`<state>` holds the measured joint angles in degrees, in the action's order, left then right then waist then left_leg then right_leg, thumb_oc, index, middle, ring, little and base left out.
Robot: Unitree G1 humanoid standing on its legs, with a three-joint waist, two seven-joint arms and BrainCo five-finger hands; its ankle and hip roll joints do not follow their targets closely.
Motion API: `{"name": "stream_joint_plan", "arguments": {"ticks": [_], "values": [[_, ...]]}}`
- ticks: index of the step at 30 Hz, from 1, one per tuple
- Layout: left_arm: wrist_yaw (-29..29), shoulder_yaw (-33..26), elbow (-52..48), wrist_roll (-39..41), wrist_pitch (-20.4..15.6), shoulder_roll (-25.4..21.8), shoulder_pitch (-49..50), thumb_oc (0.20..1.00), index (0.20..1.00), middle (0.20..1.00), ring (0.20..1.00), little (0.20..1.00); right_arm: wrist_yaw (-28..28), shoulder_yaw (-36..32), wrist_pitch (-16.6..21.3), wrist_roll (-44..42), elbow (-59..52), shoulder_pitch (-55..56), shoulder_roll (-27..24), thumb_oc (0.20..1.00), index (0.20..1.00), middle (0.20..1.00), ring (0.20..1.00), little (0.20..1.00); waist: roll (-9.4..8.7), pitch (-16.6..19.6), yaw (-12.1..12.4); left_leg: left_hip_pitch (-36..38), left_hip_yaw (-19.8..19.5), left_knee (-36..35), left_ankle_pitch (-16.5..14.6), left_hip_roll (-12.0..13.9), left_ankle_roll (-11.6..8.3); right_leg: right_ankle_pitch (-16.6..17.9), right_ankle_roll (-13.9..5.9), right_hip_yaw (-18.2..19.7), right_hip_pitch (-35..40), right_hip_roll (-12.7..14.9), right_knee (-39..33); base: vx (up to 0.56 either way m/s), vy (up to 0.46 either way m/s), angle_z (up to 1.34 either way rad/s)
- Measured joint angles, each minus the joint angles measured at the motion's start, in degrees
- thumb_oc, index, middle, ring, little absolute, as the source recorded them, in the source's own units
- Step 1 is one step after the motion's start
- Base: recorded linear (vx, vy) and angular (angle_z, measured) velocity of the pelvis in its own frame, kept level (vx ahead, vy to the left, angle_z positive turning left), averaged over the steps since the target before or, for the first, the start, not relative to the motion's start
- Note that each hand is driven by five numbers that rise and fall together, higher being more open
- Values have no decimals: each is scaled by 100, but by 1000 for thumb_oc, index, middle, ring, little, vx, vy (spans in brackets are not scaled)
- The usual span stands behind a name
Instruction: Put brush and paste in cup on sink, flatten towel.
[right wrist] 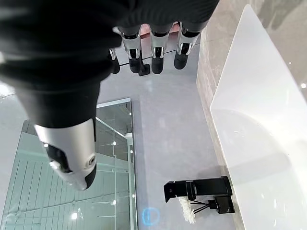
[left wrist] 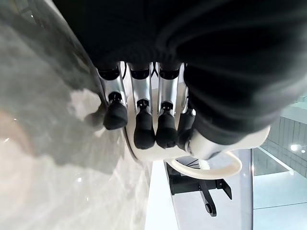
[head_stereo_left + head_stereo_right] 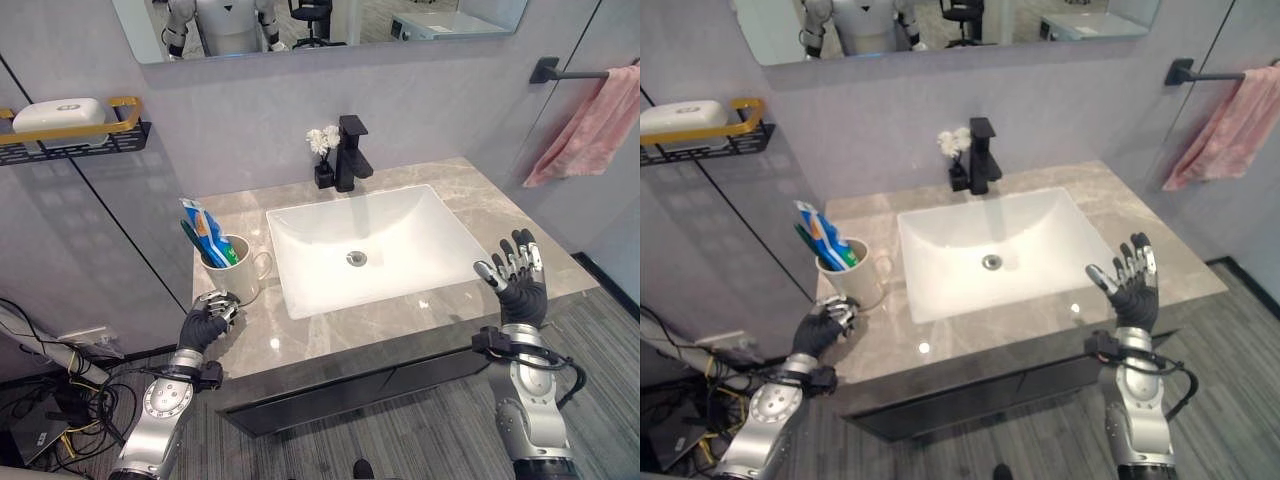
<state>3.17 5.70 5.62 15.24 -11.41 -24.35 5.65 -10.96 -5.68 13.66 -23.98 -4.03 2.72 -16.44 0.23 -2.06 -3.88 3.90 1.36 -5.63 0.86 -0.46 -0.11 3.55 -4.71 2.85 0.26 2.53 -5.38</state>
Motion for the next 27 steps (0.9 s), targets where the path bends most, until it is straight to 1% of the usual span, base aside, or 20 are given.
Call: {"name": "stream_joint_plan", "arguments": {"ticks": [2, 11, 16, 27], "values": [[4, -3, 0, 0, 0, 0, -3, 200, 200, 200, 200, 200, 1, 1, 0, 1, 0, 0, 0, 1000, 1000, 1000, 1000, 1000, -3, -2, 11, -1, 66, 1, -6, 7, 2, 12, 3, 31, -18, -8, 0, 21, 0, -11], [41, -48, 1, 0, 2, 76, -38, 200, 200, 200, 200, 200, 3, 0, -1, 0, 0, 1, 0, 1000, 1000, 1000, 1000, 1000, -26, -16, 1, 4, 93, -1, -19, 47, -13, 26, 21, 94, -23, -54, -2, 15, 2, -3], [52, -47, 4, -1, 1, 228, -82, 200, 200, 200, 200, 200, 4, 1, -1, 0, 0, 1, 0, 1000, 1000, 1000, 1000, 1000, -37, -22, 2, 5, 94, -1, -19, 50, -13, 28, 24, 93, -22, -57, -2, 0, 0, 0], [61, -48, 4, -2, 3, 227, -96, 200, 200, 200, 200, 200, 5, 2, -2, 1, -1, 1, 0, 1000, 1000, 1000, 1000, 1000, -43, -27, 1, 6, 92, 0, -18, 52, -13, 33, 32, 85, -14, -57, -2, 0, 0, 0]]}}
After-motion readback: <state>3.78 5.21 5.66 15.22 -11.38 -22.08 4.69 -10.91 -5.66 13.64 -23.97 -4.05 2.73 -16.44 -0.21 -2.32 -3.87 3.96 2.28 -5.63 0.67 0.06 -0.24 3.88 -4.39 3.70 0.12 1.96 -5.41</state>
